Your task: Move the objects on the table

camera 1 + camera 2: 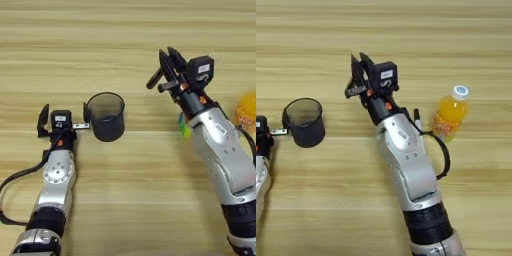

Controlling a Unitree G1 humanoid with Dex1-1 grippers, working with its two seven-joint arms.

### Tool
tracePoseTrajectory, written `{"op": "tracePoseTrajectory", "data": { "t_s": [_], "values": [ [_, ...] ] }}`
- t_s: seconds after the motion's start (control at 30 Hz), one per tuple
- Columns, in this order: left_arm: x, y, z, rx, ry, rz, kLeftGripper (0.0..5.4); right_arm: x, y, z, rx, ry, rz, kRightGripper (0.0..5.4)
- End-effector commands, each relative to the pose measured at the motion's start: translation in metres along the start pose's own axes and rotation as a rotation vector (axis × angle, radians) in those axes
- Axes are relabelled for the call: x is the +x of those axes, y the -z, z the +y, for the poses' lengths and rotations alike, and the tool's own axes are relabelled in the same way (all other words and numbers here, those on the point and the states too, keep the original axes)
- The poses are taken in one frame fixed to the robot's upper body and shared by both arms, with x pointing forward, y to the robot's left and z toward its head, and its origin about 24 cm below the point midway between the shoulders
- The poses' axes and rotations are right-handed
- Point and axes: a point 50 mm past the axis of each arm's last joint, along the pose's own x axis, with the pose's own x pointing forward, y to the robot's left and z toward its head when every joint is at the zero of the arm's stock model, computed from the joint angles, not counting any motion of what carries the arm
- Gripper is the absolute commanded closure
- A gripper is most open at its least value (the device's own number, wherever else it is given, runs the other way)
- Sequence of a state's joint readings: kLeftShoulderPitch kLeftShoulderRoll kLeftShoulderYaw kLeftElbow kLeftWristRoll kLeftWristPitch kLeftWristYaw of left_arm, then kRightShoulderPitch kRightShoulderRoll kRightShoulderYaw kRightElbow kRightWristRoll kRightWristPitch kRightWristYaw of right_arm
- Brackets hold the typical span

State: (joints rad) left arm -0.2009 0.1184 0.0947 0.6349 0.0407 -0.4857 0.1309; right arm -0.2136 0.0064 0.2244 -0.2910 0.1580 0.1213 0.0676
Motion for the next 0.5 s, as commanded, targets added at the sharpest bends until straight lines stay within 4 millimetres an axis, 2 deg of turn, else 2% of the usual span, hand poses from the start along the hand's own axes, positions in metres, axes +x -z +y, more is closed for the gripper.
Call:
{"op": "tracePoseTrajectory", "data": {
  "t_s": [0.03,0.3,0.5],
  "values": [
    [0.0,0.0,-0.001,0.009,0.007,0.003,0.0,-0.01,0.024,-0.01,-0.021,0.054,0.077,4.67],
    [-0.001,-0.001,0.0,0.01,0.006,0.0,0.0,-0.04,0.086,-0.016,-0.114,0.113,0.268,4.68],
    [-0.002,-0.001,0.0,0.01,0.005,-0.001,0.0,-0.06,0.105,-0.008,-0.102,0.107,0.334,4.68]
  ]
}}
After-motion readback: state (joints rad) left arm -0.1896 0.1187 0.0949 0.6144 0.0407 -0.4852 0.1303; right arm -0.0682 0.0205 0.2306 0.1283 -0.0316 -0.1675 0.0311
